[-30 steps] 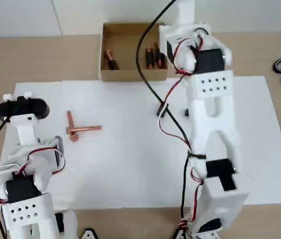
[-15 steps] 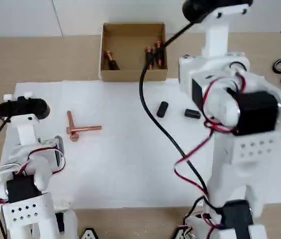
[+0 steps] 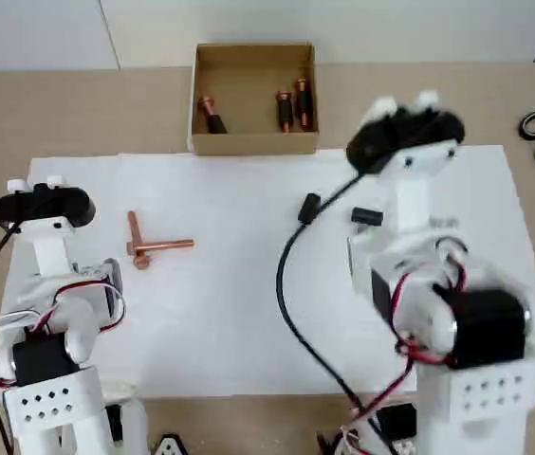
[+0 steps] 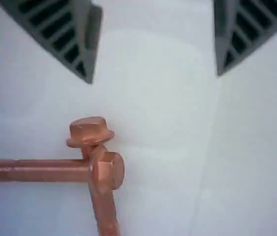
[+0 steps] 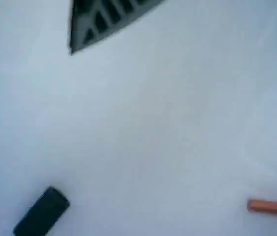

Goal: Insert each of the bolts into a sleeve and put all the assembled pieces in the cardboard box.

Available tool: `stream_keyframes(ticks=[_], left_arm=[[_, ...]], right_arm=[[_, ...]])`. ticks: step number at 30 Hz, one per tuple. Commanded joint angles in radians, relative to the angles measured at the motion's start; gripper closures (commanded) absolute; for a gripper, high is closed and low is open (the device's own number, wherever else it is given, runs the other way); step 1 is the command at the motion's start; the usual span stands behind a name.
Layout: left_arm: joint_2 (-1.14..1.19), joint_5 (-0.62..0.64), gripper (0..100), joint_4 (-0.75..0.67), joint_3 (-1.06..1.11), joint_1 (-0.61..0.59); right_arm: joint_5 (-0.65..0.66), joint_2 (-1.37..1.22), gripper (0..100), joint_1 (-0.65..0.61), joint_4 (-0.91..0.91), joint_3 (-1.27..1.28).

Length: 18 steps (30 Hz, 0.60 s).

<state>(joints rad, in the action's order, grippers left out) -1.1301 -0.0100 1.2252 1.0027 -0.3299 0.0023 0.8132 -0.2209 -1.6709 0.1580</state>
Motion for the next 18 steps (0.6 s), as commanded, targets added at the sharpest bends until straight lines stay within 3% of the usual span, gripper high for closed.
stream_keyframes(ticks=[1, 6, 8, 14, 18], left_arm=[[-0.012, 0.000, 85, 0.003, -0.002, -0.003], [-0.012, 0.000, 85, 0.003, -0.002, -0.003], [-0.012, 0.000, 85, 0.003, -0.001, -0.003], [-0.012, 0.000, 85, 0.003, -0.001, -0.003], [-0.012, 0.000, 85, 0.003, -0.001, -0.003]], right_arm=[[0.012, 0.214, 73.5, 0.007, 0.048, 0.239], [0.006, 0.437, 73.5, 0.097, 0.332, 0.519], [0.012, 0.440, 73.5, 0.168, 0.355, 0.542], [0.014, 0.196, 73.5, 0.357, 0.371, 0.483], [0.014, -0.044, 73.5, 0.374, 0.349, 0.305]])
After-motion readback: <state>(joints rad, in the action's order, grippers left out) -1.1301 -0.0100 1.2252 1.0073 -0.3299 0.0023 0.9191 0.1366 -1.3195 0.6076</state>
